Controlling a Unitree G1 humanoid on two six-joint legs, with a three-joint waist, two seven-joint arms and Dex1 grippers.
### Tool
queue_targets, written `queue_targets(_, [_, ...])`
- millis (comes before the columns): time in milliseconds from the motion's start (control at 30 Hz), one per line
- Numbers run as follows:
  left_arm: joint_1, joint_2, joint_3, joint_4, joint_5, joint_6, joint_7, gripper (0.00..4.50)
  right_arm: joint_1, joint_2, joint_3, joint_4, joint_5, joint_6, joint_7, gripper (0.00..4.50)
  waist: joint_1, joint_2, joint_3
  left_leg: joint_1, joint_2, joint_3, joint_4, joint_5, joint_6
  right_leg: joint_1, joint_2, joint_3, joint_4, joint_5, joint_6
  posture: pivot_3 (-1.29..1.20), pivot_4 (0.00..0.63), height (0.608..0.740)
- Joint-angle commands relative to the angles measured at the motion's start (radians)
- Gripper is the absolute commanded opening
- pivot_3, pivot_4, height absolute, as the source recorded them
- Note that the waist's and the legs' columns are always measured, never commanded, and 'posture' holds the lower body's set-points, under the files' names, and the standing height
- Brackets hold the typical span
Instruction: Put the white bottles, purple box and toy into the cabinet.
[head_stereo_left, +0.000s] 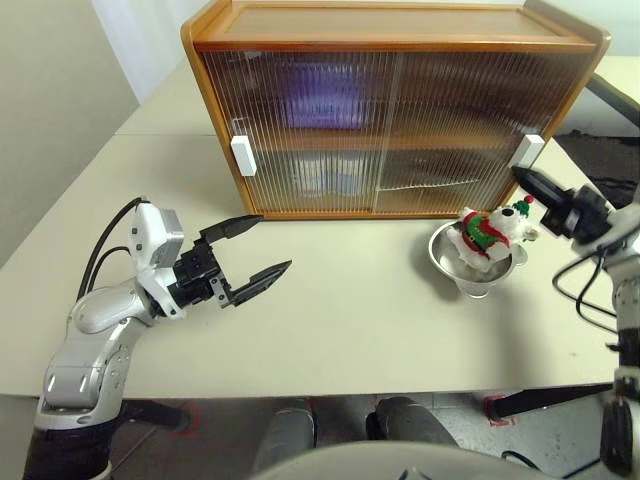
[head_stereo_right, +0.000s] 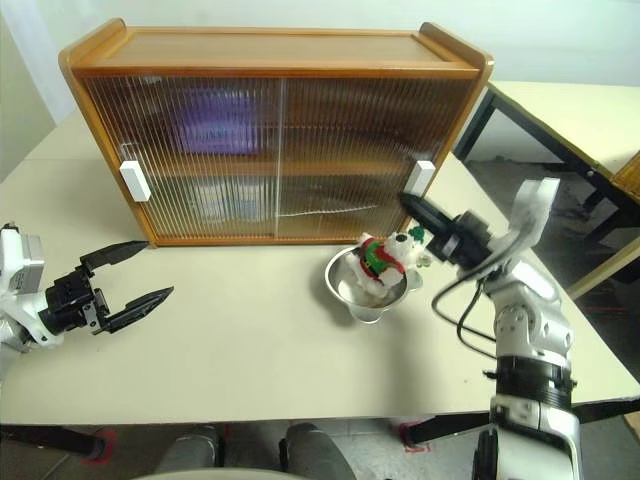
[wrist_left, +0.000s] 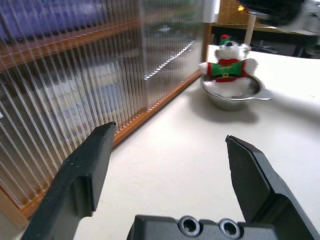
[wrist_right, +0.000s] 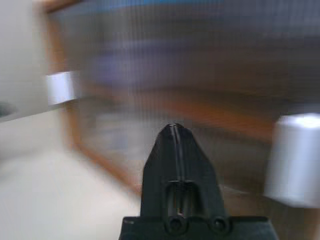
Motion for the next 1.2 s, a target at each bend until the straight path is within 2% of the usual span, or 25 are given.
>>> queue_targets(33, [0.022, 0.012, -0.005, -0.039, -0.031, -0.008, -0.010, 4.50, -0.055, -0.024, -0.045, 0.095, -0.066, -0.055, -0.118, 0.03, 0.003, 0.001, -0.001, 0.000, 0.000, 0.000, 0.000, 0.000, 0.000, 0.000, 0.000, 0.000, 0.001, 0.000, 0.000, -0.07, 0.017, 0.740])
queue_targets(200, [0.016, 0.031, -0.010, -0.063, -0.060, -0.006, -0.018, 4.50, -0.093, -0.047, -0.019, 0.113, -0.141, -0.040, -0.218, 0.03, 0.004, 0.005, -0.003, 0.000, 0.000, 0.000, 0.000, 0.000, 0.000, -0.001, 0.000, 0.000, 0.002, 0.000, 0.001, -0.07, 0.024, 0.740])
queue_targets(400, [-0.011, 0.032, -0.026, -0.062, -0.056, -0.001, 0.016, 4.50, -0.096, -0.044, 0.018, 0.092, -0.192, -0.003, -0.266, 0.03, 0.002, 0.006, -0.003, 0.000, 0.000, 0.000, -0.001, -0.001, 0.001, -0.004, 0.000, 0.000, 0.005, 0.000, 0.006, -0.06, 0.030, 0.740])
queue_targets(1200, [0.024, 0.033, -0.032, -0.021, -0.036, -0.070, 0.023, 4.50, -0.104, 0.026, 0.064, -0.021, -0.176, 0.126, -0.259, 0.03, 0.003, 0.008, -0.002, -0.009, 0.000, -0.001, -0.002, -0.004, 0.000, -0.012, 0.000, 0.001, 0.007, -0.003, 0.010, -0.05, 0.043, 0.740])
